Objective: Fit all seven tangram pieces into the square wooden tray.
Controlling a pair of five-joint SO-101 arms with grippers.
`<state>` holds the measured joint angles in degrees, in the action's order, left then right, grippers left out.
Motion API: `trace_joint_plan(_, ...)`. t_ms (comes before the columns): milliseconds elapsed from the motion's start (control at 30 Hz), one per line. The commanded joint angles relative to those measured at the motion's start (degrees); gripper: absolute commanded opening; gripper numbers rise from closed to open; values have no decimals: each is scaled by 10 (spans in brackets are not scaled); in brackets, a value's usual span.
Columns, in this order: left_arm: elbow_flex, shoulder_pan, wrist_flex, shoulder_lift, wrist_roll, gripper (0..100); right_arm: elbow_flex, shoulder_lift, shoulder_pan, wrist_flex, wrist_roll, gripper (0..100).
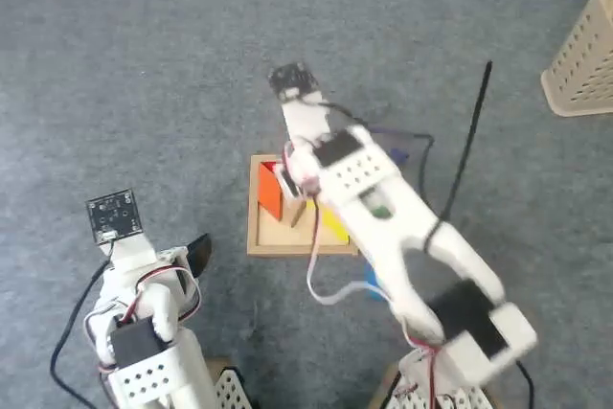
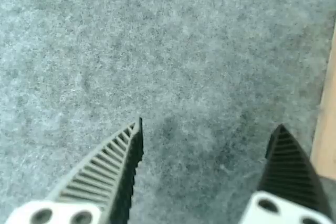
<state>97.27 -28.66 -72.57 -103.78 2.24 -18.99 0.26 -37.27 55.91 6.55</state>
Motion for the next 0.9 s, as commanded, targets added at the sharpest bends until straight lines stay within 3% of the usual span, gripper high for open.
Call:
trace_joint_plan(0,-7,1,1,-7,-1,354,-158,-99,0,-147,-55,6)
trace_joint_plan(867,-7,1,1,-7,-1,354,-102,26,-16,-180,-69,7)
